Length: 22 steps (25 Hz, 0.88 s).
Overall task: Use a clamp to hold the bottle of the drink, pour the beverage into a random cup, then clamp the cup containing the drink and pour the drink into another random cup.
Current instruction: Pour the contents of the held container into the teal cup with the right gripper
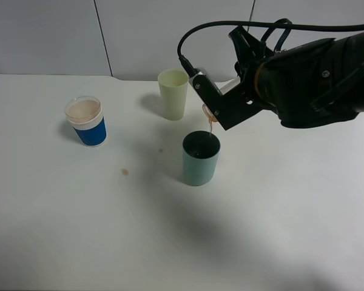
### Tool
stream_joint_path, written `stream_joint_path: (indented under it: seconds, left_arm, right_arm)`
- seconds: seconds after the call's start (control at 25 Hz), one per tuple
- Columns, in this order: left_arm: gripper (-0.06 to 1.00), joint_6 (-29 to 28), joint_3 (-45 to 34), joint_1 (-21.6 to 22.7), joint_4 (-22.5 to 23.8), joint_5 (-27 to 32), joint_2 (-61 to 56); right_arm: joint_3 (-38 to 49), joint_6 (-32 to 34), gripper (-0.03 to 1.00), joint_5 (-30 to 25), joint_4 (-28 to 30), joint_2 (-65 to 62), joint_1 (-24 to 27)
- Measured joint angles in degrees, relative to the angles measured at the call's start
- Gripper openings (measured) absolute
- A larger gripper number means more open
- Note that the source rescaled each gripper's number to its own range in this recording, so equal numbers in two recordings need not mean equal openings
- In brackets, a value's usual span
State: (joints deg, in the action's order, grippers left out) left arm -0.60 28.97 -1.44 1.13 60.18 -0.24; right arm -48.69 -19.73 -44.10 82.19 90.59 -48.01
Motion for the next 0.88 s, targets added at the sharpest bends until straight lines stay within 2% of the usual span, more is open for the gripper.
stream_joint_path:
  seconds: [0.36,0.88]
  left_arm:
    - [0.94,0.00,0.00,0.00,0.00,0.00,0.00]
    - [0.94,0.00,0.00,0.00,0.00,0.00,0.00]
  right_arm:
    - [0.00,-0.02,0.00,3.12,2.20,0.00,-1.07]
    - [0.00,-0.07,0.00,3.34,5.07,0.00,-1.62]
